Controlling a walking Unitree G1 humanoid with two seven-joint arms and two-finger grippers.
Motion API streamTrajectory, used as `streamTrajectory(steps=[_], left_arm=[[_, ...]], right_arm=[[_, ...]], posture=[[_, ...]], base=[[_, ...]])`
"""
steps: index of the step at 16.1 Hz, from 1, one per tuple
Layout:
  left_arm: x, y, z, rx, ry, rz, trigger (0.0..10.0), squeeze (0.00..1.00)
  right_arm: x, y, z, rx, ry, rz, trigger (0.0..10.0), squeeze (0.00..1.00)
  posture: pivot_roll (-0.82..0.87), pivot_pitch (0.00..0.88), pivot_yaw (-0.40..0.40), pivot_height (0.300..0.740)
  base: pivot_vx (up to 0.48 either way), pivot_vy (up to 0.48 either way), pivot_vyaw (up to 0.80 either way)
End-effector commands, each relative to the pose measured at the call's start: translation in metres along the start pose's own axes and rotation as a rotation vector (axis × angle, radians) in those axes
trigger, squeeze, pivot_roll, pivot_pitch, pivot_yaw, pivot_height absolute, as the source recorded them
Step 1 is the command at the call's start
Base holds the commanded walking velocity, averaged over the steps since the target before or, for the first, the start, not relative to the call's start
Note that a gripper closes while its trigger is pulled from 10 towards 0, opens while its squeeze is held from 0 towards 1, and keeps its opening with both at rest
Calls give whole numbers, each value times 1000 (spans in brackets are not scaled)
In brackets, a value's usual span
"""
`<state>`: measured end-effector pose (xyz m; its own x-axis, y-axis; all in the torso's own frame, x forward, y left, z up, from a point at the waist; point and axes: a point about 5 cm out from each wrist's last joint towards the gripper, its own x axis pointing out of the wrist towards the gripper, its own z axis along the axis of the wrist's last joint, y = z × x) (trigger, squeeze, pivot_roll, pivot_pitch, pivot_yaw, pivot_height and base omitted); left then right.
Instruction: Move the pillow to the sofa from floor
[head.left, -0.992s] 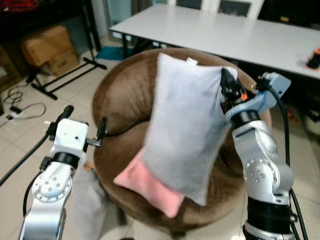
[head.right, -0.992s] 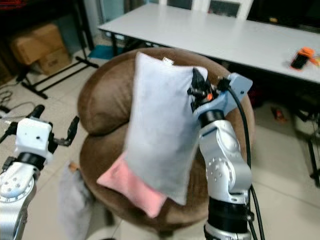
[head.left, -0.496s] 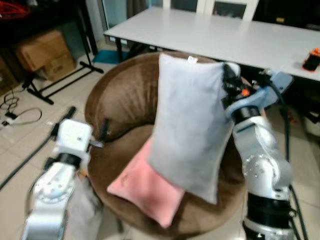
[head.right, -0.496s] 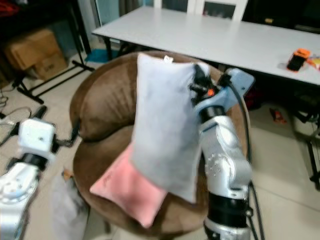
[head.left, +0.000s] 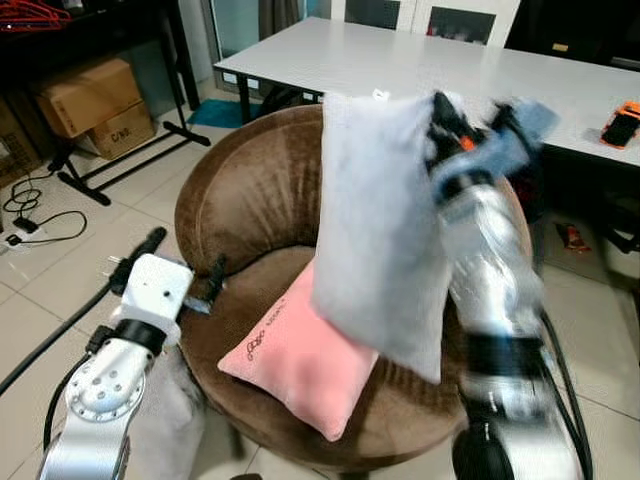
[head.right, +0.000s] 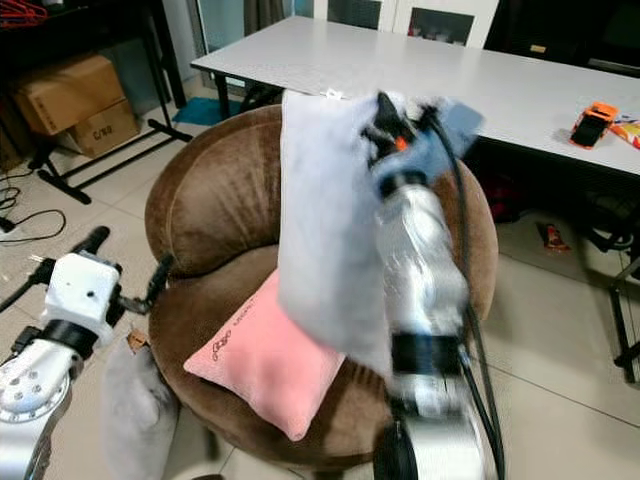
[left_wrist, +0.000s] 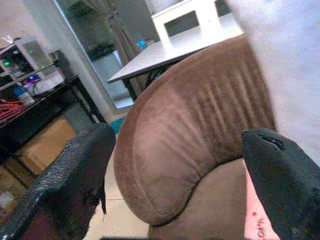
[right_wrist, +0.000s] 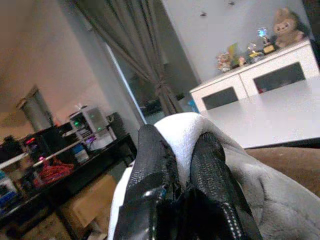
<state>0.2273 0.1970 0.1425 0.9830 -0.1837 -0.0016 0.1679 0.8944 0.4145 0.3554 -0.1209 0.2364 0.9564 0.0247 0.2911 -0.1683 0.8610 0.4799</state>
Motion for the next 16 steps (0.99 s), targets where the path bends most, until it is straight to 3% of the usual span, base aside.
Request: streamTrajectory(steps=[1,4,6,7,8,9,10,11,12,13,14,16], left_arm=[[-5,-5,4,3,0,-82,10000,0],[-15,-14,4,7,30,-193,10000,0],[-20,-18,1,-11,60,-241,10000,0],[-21,-19,0,-16,70,-262,10000,0],[-24,-22,-2,-30,92,-305,10000,0],[-25,-22,-2,-31,98,-317,10000,0],[-25,-21,-2,-28,101,-325,10000,0],[-24,-20,-2,-23,101,-327,10000,0],[-24,-20,-1,-22,100,-326,10000,0],[-22,-18,-1,-16,95,-318,10000,0],[-21,-17,0,-15,94,-316,10000,0],[-20,-14,1,-8,92,-308,10000,0]], right_arm=[[21,-3,14,28,-86,-52,10000,0],[44,-8,11,89,-53,-103,10000,0],[51,-11,-19,86,124,-127,10000,0],[48,-13,-35,41,215,-143,10000,0],[38,-19,-63,-25,376,-195,10000,0],[33,-22,-71,-27,412,-229,10000,0],[31,-27,-74,-28,422,-276,10000,569],[31,-30,-74,-25,418,-310,10000,769],[31,-31,-74,-23,414,-317,10000,769],[35,-32,-68,-10,392,-328,10000,1000],[36,-32,-65,4,383,-327,10000,1000],[47,-28,-50,-66,330,-289,10000,1000]], posture=[[99,8,-5,740],[119,31,-15,740],[123,37,-16,740],[125,38,-16,740],[126,36,-14,740],[127,34,-14,740],[133,29,-16,740],[134,26,-16,740],[134,26,-16,740],[136,17,-15,740],[137,15,-15,740],[139,2,-16,740]], base=[[0,0,0],[0,0,0],[0,0,0],[0,0,0],[0,0,0],[0,0,0],[0,0,0],[0,0,0],[0,0,0],[0,0,0],[0,0,0],[0,0,0]])
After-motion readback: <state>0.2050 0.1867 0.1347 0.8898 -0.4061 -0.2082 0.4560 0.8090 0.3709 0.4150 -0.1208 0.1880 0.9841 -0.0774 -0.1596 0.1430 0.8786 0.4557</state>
